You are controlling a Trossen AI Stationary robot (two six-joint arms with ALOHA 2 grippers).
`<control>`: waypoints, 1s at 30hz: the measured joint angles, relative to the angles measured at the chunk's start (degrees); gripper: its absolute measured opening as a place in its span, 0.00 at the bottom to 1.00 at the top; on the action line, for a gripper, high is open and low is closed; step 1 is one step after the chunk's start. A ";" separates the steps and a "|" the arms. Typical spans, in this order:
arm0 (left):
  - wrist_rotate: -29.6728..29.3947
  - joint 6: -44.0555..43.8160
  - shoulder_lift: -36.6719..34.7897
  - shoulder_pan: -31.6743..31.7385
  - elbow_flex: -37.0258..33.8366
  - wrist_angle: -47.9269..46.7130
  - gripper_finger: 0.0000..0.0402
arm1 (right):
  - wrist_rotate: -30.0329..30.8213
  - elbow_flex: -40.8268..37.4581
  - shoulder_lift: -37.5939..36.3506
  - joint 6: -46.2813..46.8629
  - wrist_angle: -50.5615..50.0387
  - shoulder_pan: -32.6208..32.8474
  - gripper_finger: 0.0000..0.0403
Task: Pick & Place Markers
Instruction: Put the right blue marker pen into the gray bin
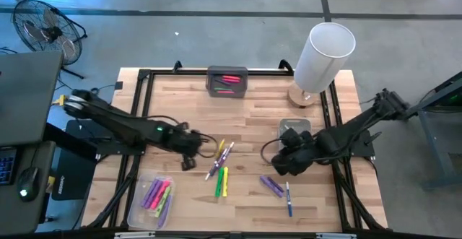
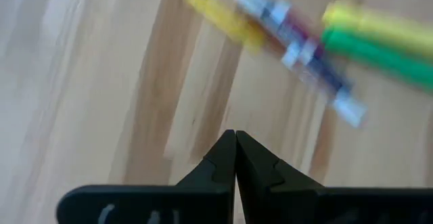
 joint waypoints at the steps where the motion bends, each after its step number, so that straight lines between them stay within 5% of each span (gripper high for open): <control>1: -0.26 -0.04 -1.87 -0.25 -1.44 -1.31 0.00 | -1.15 2.12 1.81 1.74 -2.20 0.12 0.00; 8: -1.65 -0.18 -9.66 -0.10 -7.35 0.63 0.00 | -10.85 13.84 14.72 20.77 -12.17 6.52 0.00; 18: -1.49 3.61 -10.08 -0.08 -8.22 -0.04 0.00 | -28.47 15.37 24.47 43.65 -10.08 17.50 0.01; 30: -1.57 4.51 -10.08 -0.08 -8.22 0.36 0.00 | -23.60 14.45 28.52 41.22 -6.39 16.75 0.27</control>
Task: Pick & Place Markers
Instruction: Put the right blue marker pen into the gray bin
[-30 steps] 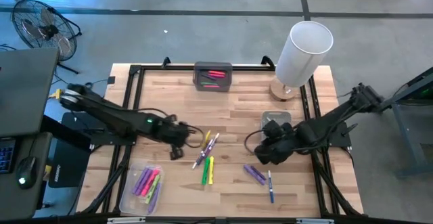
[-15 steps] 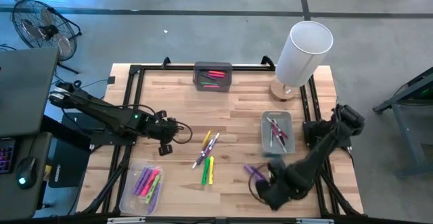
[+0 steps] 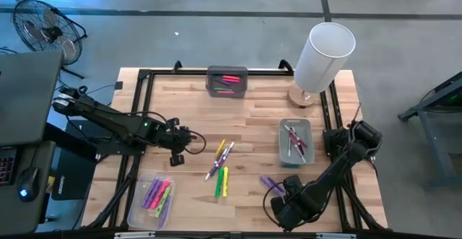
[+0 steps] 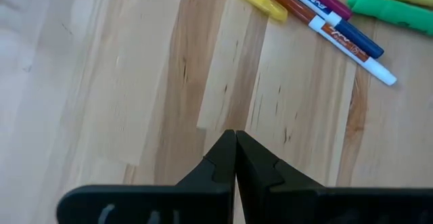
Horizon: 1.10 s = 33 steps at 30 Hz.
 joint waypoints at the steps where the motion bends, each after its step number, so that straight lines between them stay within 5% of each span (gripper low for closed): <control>1: -0.02 0.00 0.00 0.00 0.00 0.08 0.00 | 0.24 -1.07 0.00 -0.54 1.69 -0.13 0.28; 10: 1.21 -0.96 0.00 0.00 0.00 0.07 0.00 | -2.13 -14.67 0.11 -0.47 21.73 -0.73 0.21; 16: 1.29 -1.53 0.00 0.00 0.00 0.28 0.00 | -3.39 -18.78 -0.24 -0.04 24.38 -0.75 0.05; 19: 1.29 -1.55 0.02 0.00 0.00 0.41 0.00 | -4.35 -18.98 -0.31 -0.83 24.79 -0.75 0.05; 28: 2.87 -1.25 0.02 0.00 0.00 1.59 0.00 | -4.63 -11.33 -4.42 -1.53 12.08 1.43 0.05; 33: 2.88 0.76 0.02 0.00 0.02 3.04 0.00 | 0.54 -2.52 -6.86 -7.74 0.83 1.76 0.05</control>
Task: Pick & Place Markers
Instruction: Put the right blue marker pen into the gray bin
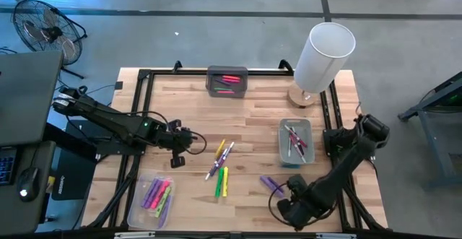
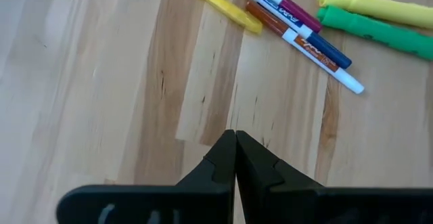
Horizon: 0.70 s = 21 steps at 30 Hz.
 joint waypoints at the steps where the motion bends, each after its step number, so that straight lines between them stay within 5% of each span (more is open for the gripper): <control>1: 0.01 0.43 0.00 0.00 0.00 -0.01 0.00 | 1.25 2.37 -0.43 -0.56 -2.88 -0.13 0.05; 8: -0.12 1.15 0.02 0.00 0.00 0.25 0.00 | 10.21 14.21 -0.90 -5.66 -23.87 -5.67 0.06; 12: -0.13 1.19 0.02 0.01 0.00 1.15 0.00 | 15.59 11.80 -3.05 -13.82 -23.38 -11.75 0.05; 21: 0.38 0.52 0.02 0.01 0.00 1.26 0.00 | 15.09 -5.09 -8.21 -18.75 -21.16 -22.45 0.05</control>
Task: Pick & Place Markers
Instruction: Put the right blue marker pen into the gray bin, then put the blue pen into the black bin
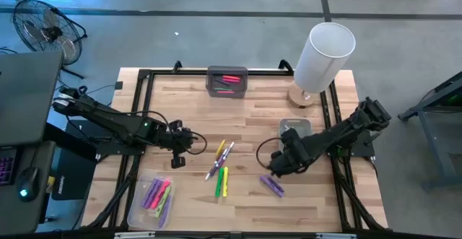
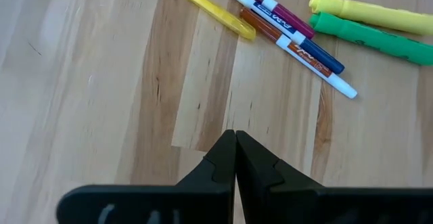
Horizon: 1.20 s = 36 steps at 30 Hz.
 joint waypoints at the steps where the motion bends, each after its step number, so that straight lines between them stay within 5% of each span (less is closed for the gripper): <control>1: 0.13 -0.01 0.00 0.00 0.00 0.00 0.00 | 0.11 -2.10 -1.06 -0.44 1.12 -0.73 0.05; 12: 1.22 0.08 0.00 0.01 0.00 0.20 0.00 | -2.43 -22.62 -9.24 -7.16 24.76 -7.27 0.06; 24: 1.20 0.23 0.00 -0.01 0.00 2.02 0.00 | -2.62 -24.44 -13.52 -5.94 27.17 -7.94 0.25; 29: 1.18 0.21 0.00 0.00 0.00 2.64 0.00 | -1.63 -24.42 -19.66 -3.69 27.15 -6.06 0.18; 36: 1.14 -0.32 0.00 0.01 0.00 2.70 0.00 | 1.39 -24.40 -26.04 5.68 32.42 5.50 0.01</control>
